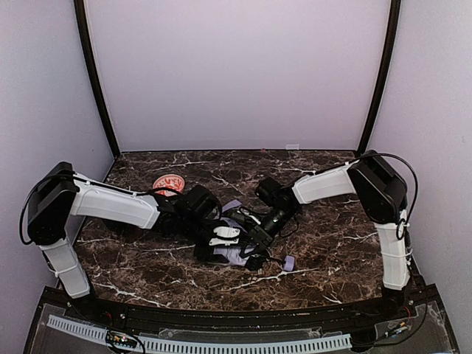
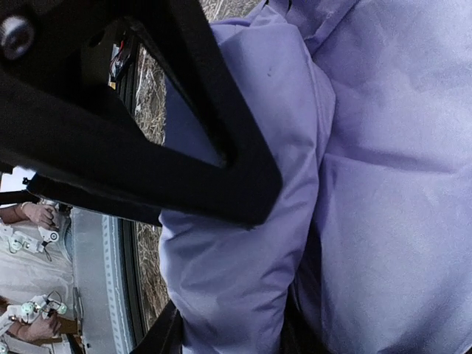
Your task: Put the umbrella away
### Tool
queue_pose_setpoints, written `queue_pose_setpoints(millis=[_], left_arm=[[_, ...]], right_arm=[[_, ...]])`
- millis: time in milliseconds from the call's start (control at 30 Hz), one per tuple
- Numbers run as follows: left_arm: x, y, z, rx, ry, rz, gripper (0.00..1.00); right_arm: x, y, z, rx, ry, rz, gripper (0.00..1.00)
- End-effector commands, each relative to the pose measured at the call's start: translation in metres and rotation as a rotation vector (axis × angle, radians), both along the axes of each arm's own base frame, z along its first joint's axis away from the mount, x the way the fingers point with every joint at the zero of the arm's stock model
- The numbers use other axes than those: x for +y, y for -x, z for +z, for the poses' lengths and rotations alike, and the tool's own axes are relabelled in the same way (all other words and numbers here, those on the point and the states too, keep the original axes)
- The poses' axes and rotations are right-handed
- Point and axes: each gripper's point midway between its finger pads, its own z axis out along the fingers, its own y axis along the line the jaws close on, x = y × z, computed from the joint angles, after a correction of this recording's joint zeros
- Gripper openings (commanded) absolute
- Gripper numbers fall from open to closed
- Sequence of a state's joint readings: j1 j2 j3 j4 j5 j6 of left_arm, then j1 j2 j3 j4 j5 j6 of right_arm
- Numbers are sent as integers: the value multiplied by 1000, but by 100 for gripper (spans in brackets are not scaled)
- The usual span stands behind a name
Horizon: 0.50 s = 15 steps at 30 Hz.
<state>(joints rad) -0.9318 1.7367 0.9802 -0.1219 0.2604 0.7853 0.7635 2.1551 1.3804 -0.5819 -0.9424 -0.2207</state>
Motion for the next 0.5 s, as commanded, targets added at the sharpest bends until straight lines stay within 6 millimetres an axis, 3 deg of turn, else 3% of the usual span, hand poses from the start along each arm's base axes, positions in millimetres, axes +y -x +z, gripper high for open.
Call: queue_pose_setpoints(millis=[0,167,300,467], left_arm=[[45,37,-61,236,-283,26,68],[54,46,-74,295,-359,18,55],[56,52,-81,362,-404,24,36],[56,52,-86,462,-450,84,26]], right_arm=[[-33,-5,-44,22,246,-84,10],[-31,-33,-17,-31,175,-181,35],[-29,-45,23,-100,81,-204,51],[-47,-66,58,-196,44,-290,60]])
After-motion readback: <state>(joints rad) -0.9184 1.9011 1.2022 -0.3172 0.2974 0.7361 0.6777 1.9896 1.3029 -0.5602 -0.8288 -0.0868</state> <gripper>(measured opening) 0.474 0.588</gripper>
